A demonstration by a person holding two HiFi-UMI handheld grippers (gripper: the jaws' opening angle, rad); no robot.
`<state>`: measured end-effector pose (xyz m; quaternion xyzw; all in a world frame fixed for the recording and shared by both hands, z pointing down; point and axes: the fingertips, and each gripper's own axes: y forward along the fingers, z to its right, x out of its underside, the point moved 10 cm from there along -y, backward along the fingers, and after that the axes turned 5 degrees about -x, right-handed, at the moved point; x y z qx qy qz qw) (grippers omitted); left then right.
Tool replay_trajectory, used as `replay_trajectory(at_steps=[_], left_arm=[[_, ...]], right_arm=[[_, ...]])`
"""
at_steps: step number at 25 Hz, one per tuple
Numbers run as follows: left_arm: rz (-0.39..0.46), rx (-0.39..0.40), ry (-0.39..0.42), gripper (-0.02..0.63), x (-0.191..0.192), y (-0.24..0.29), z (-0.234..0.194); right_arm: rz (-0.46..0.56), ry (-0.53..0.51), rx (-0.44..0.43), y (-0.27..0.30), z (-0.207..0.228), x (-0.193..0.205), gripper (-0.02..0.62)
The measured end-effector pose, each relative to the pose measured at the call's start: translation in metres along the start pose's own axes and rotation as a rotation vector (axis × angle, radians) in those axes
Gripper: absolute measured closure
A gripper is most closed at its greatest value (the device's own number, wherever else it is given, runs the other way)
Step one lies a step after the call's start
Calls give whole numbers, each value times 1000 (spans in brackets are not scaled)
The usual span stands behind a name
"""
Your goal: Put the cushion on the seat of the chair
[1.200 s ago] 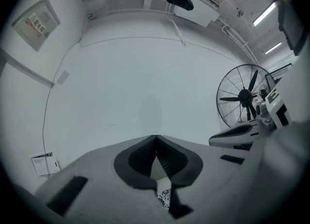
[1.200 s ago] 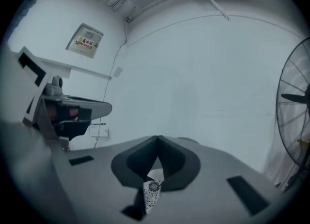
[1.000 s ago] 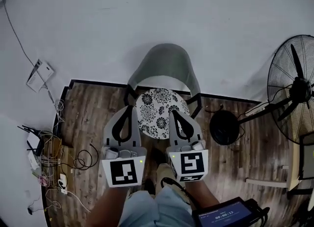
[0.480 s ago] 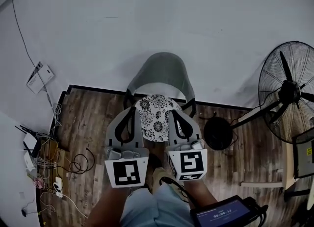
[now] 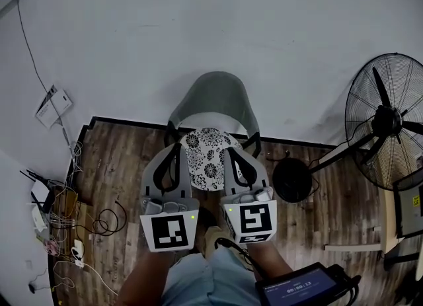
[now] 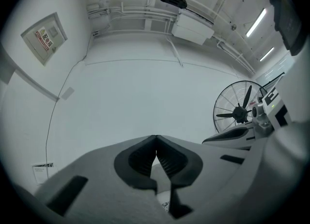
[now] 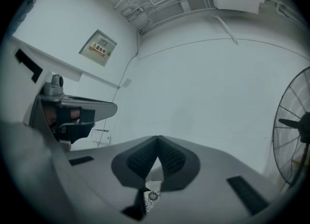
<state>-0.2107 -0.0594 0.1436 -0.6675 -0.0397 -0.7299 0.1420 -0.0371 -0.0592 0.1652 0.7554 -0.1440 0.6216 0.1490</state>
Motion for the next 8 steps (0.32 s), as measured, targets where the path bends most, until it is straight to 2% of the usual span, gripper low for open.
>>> replay_trajectory(at_steps=[8], left_arm=[[-2,26,10,597,0,4,14]], right_arm=[[-1,1,15,-5,11,0,591]])
